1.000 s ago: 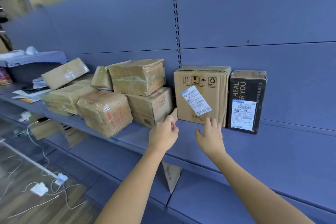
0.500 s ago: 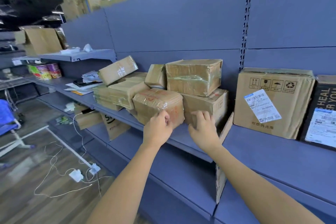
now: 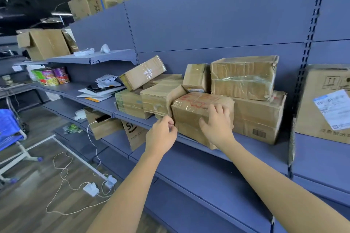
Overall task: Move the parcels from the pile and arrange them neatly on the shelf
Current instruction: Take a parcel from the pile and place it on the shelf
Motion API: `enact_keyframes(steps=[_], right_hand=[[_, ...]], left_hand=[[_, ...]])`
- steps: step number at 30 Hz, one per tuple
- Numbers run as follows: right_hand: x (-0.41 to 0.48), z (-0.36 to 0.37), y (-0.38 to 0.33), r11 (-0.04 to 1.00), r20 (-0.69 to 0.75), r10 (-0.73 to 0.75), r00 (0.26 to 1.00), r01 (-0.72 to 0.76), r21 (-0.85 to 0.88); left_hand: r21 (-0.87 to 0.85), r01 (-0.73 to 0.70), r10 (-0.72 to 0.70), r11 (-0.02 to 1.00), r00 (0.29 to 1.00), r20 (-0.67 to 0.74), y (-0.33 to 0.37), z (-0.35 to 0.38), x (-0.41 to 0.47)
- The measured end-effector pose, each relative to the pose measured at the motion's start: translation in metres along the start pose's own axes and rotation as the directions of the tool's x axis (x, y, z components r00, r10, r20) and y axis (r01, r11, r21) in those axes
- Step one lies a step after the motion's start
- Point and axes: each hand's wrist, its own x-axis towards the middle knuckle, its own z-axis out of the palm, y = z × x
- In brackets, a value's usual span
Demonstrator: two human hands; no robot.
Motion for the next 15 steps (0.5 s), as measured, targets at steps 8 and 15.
enact_keyframes(steps=[8,15], right_hand=[[0.068,0.022,-0.021,0.997,-0.035,-0.070,0.997,0.070,-0.010],[0.150,0.034,-0.044,0.994,-0.065,-0.104,0.992,0.105,0.006]], left_hand=[[-0.026,-0.060,0.059,0.998,0.998,-0.038,-0.022,-0.002,0.074],[-0.044,-0.188,0.183,0.981,0.978,-0.104,-0.023,-0.015,0.158]])
